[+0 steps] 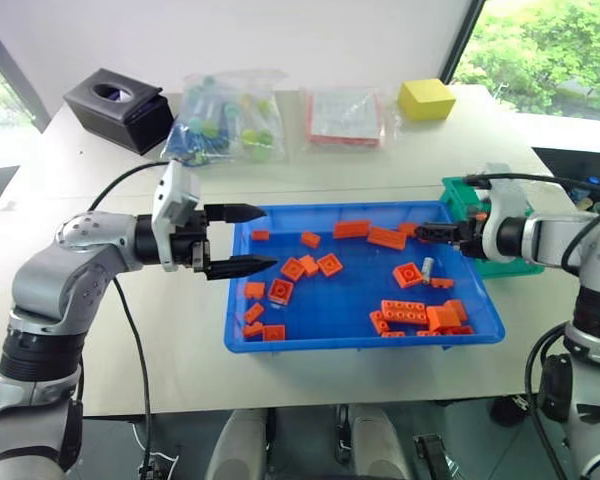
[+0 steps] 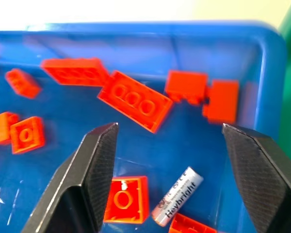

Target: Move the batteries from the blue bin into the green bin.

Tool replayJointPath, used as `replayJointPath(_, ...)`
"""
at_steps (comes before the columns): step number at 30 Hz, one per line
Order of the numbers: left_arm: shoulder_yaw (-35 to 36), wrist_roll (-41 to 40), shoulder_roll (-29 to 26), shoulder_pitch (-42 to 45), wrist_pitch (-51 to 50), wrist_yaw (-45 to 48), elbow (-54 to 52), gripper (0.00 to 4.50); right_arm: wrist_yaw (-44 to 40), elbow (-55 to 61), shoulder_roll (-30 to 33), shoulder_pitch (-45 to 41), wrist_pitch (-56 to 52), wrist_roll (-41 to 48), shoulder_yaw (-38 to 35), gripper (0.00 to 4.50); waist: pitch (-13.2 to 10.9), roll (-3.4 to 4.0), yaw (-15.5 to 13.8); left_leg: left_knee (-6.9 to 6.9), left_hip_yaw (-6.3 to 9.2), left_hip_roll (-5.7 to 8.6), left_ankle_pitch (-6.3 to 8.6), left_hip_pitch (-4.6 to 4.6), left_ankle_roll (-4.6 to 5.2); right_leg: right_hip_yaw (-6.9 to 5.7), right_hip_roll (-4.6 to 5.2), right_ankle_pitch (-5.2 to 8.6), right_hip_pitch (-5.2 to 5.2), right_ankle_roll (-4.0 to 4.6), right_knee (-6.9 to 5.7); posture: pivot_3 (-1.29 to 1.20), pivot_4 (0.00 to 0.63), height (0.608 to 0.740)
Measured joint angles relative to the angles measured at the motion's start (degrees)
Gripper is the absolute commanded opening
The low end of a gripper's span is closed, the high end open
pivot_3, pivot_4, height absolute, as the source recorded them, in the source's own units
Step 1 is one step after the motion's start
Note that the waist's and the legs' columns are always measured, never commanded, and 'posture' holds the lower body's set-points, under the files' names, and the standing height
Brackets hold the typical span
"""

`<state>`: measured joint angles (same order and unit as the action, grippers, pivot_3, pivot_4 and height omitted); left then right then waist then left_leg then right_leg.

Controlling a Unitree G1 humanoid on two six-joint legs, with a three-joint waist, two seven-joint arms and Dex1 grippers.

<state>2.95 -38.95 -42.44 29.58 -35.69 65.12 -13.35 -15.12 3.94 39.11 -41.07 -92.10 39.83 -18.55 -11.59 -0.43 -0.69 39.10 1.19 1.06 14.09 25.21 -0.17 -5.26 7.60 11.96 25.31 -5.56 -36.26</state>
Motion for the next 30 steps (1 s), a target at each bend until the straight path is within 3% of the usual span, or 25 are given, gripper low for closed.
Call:
replayJointPath(8,0.0,-0.1,0.2,-0.3,0.0,-0.8,-0.3,4.50,24.1,-3.1,-0.6,0.1,0.0,20.8,-0.1,3.50,0.0,0.00,0.0,0.00,-0.01,0.00,0.00,0.00,0.00,0.00,0.00,0.00,-0.01,0.00,0.00,0.00,0.150,0.692)
replayJointPath(15,0.0,-0.4,1.2,-1.7,0.1,-1.7,-1.3,4.50,58.3,-5.6,-4.0,-0.2,2.3,46.2,0.9,3.50,0.0,0.01,0.1,0.01,-0.03,-0.01,-0.01,0.01,0.01,0.04,0.00,-0.01,0.00,-0.02,-0.03,0.00,0.150,0.692)
replayJointPath(17,0.0,-0.4,1.6,-1.8,0.1,-1.8,-1.3,4.50,71.3,-4.7,0.5,1.0,10.7,61.3,7.4,3.50,0.0,0.00,0.0,0.03,-0.01,0.00,-0.01,0.02,0.01,0.03,0.00,-0.01,-0.01,-0.02,-0.02,0.00,0.150,0.692)
replayJointPath(19,0.0,-0.4,1.9,-1.8,0.1,-1.9,-1.3,4.50,79.4,-2.2,1.8,2.0,16.8,68.9,10.7,3.50,0.0,-0.02,0.1,0.03,-0.04,0.00,0.00,0.02,0.02,0.04,0.00,-0.01,-0.01,-0.02,-0.01,0.00,0.150,0.692)
replayJointPath(23,0.0,-0.3,2.7,-1.6,0.2,-1.7,-1.2,4.50,86.8,2.5,0.7,4.3,22.8,71.8,13.7,3.50,0.0,-0.01,0.2,0.05,-0.03,-0.02,0.00,0.02,0.03,0.05,-0.03,-0.01,0.00,-0.03,-0.02,0.00,0.150,0.692)
replayJointPath(30,-0.6,0.2,3.9,-0.5,1.1,-1.3,-0.1,4.50,90.4,6.9,0.8,7.5,26.6,71.9,13.8,3.50,0.0,-0.01,-0.1,0.05,-0.02,-0.02,0.00,0.04,0.04,0.05,-0.03,-0.01,-0.01,-0.02,0.00,0.00,0.150,0.692)
